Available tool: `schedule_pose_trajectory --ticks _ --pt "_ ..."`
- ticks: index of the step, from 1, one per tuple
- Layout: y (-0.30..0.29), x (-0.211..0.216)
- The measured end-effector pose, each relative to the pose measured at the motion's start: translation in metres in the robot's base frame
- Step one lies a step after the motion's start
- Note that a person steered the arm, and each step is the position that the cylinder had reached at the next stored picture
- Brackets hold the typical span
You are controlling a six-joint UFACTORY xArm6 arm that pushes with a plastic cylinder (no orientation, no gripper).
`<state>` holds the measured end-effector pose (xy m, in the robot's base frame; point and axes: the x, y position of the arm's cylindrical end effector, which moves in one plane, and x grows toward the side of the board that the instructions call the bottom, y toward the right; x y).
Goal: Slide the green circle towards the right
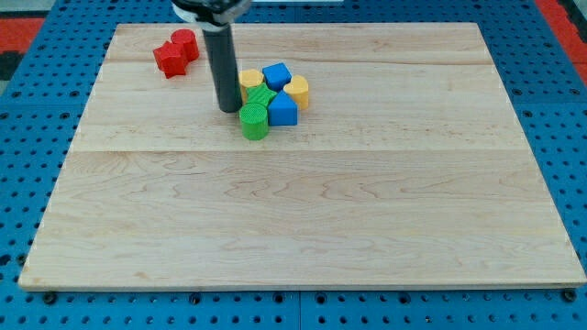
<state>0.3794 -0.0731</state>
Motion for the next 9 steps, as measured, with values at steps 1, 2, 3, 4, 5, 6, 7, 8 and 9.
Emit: schedule_pose_trajectory --ticks 1,2,3,4,5,6,7,8,9 --pt "0.008 0.038" --pt "0.055 0.106" --pt "0.050 0.104" --pt "0.003 0.119" --pt "0.022 0.189" --pt "0.068 0.170" --pt "0.087 0.130" --pt "0.074 0.087" --pt "0.057 0.078"
